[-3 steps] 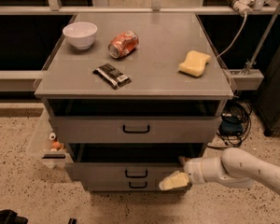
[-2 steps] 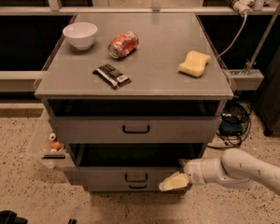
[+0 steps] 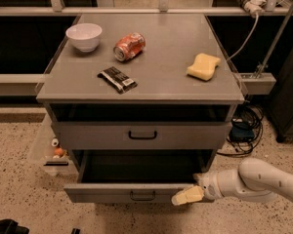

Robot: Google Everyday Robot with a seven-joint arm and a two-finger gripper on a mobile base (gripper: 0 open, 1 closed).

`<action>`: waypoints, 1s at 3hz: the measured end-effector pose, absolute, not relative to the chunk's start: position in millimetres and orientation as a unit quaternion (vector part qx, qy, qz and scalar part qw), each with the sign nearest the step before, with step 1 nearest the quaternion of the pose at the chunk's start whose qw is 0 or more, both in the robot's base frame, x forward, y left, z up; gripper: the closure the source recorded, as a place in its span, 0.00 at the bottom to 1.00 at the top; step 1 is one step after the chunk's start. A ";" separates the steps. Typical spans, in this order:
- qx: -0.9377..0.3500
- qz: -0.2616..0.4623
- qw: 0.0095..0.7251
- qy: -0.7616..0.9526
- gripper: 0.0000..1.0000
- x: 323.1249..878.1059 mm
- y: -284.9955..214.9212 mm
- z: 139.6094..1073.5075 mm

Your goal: Open middle drawer

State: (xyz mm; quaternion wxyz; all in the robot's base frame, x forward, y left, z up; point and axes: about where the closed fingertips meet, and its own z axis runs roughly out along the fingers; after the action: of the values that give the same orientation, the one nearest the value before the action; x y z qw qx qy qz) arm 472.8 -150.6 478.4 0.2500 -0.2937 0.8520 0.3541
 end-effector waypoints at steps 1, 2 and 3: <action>-0.280 0.354 0.221 0.865 0.00 454.2 -159.5 466.1; -0.280 0.354 0.221 0.865 0.00 454.3 -159.4 469.3; -0.255 0.352 0.206 0.877 0.00 434.3 -172.3 465.0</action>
Offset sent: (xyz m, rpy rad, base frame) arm -0.1119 -0.0729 -0.0409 -0.1009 0.2946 -0.1431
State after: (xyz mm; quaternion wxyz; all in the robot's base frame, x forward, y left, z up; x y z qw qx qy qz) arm 434.3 -172.3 465.0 0.2059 -0.2550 0.8768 0.3519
